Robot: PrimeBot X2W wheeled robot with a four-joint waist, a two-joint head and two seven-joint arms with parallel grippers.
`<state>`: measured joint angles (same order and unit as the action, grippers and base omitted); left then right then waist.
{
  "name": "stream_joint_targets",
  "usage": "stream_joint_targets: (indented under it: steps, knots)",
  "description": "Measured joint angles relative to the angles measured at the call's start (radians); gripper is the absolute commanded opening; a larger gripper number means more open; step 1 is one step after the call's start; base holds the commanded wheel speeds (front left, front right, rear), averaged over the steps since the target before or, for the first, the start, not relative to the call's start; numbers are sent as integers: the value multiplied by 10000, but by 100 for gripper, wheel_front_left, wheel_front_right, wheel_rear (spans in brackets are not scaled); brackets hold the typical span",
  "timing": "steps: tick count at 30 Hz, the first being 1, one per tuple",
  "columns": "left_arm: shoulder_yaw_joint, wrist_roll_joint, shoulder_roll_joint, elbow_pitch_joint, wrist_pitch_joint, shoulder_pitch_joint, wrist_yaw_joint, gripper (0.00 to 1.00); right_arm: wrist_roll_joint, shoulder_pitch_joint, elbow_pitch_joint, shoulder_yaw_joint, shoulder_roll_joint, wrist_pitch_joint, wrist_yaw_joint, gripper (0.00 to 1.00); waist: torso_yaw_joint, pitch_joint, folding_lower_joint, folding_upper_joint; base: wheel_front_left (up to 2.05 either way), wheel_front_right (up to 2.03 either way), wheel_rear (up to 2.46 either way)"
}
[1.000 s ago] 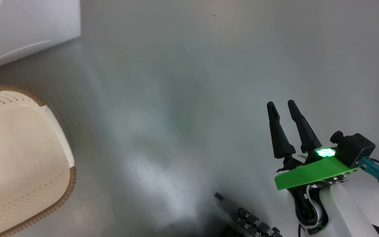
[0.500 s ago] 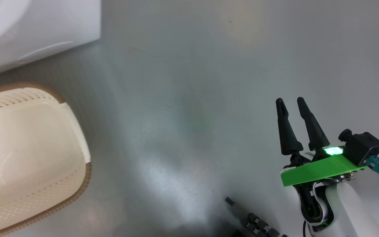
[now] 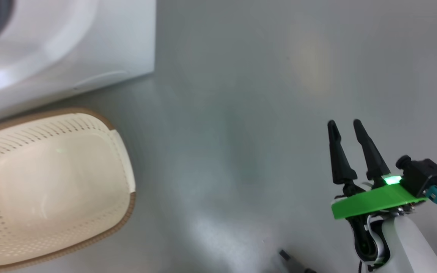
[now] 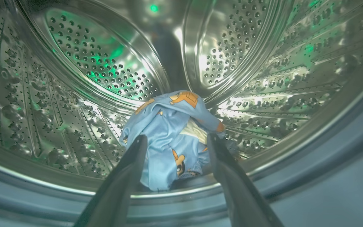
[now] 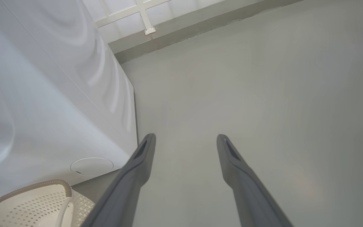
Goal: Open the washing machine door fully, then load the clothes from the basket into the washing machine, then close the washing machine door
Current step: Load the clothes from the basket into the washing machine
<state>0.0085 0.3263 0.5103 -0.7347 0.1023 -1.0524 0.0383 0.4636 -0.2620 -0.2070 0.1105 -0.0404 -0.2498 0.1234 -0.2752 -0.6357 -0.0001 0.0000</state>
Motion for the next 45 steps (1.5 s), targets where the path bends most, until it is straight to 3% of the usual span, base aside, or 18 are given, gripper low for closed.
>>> stream_joint_targets:
  steps: [9, 18, 28, 45]
  knots:
    - [33, 472, -1045, 1315, 713, 2765, 199, 100, -633, 635, -61, -525, -4, 67, 0, 100, 451, 1152, -1, 0, 0, 0, 0]
    - [-115, 700, -2307, 3365, 1367, 6226, 451, 100, -1365, 1551, 458, -982, 0, 842, 0, 100, 918, 2515, -2, 0, 0, 0, 0]
    - [-560, 119, -2987, 5427, 1457, 9556, 1151, 100, -1852, 2443, 1160, -1099, -2, 1732, 0, 100, 1566, 4114, -1, 0, 0, 0, 0]
    - [-938, -132, -3733, 6013, 1459, 11114, 840, 100, -2345, 3498, 2230, -1235, -198, 2592, 0, 100, 2646, 5642, 0, 0, 0, 0, 0]
